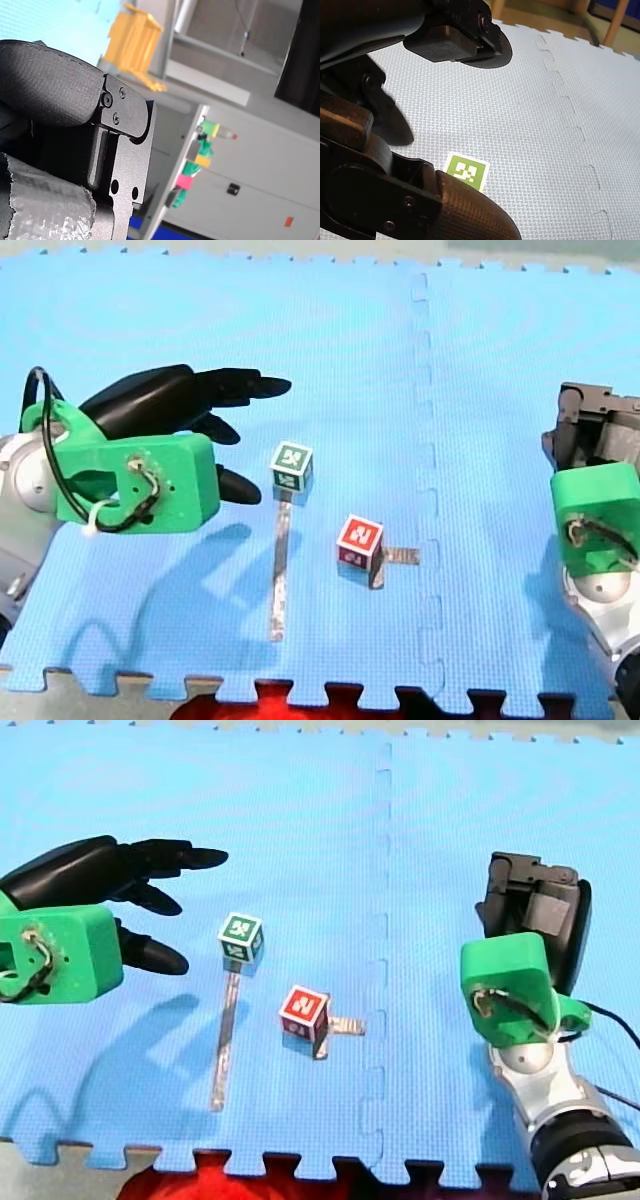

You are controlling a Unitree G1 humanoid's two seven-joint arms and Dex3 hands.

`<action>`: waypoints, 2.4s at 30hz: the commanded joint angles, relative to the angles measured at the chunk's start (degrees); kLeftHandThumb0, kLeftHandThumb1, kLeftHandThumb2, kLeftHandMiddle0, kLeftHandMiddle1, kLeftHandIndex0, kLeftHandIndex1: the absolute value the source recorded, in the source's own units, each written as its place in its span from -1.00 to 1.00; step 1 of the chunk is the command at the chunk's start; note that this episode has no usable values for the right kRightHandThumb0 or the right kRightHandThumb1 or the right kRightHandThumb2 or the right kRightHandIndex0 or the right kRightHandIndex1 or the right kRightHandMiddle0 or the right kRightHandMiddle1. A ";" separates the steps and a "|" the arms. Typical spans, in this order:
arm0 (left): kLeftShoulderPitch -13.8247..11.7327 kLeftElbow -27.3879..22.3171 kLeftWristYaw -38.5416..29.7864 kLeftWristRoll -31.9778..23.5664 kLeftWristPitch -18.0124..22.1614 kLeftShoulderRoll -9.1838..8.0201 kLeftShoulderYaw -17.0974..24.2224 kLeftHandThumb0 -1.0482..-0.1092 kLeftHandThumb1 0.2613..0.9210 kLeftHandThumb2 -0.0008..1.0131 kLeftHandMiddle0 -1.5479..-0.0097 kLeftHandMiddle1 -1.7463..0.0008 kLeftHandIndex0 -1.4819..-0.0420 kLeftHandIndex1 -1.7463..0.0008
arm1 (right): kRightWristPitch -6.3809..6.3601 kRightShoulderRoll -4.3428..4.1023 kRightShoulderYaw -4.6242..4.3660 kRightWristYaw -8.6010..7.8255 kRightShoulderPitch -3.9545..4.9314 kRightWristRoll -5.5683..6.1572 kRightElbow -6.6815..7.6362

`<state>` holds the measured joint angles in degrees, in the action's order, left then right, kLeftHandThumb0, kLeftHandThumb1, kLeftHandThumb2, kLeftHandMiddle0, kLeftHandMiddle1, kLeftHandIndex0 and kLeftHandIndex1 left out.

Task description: Stack cube left

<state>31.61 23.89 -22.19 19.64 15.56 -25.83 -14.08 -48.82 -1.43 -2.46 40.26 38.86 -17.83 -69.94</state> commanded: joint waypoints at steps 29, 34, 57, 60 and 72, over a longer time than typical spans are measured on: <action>9.37 37.55 22.41 0.84 13.82 10.98 1.49 -1.00 0.48 -1.00 -0.05 -1.00 -0.05 0.99 | -0.78 -0.91 1.27 -1.81 -0.98 1.13 0.08; 11.79 41.77 21.98 1.02 15.03 11.18 1.10 -0.92 0.32 -1.00 -0.09 -1.00 -0.01 1.00 | -0.80 -1.24 1.29 -1.88 -0.98 0.97 0.26; 16.65 49.58 16.36 1.02 20.00 10.78 1.84 0.68 0.21 -0.99 0.11 -0.70 0.52 1.00 | 0.03 -1.90 0.78 -0.97 -1.72 0.02 0.10; 16.98 49.69 17.37 1.99 19.78 10.79 1.32 0.69 0.23 -0.99 0.07 -0.54 0.51 1.00 | 0.12 -2.02 0.67 -0.68 -1.80 -0.12 0.10; 18.36 50.51 23.18 8.28 17.93 11.53 -3.41 0.65 0.27 -0.99 0.09 -0.80 0.45 0.99 | -0.10 -2.21 0.47 -0.39 -2.20 -0.25 0.75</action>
<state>49.43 74.18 0.09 27.03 33.90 -14.25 -16.53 -48.79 -3.34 -1.99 39.64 36.79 -18.06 -69.42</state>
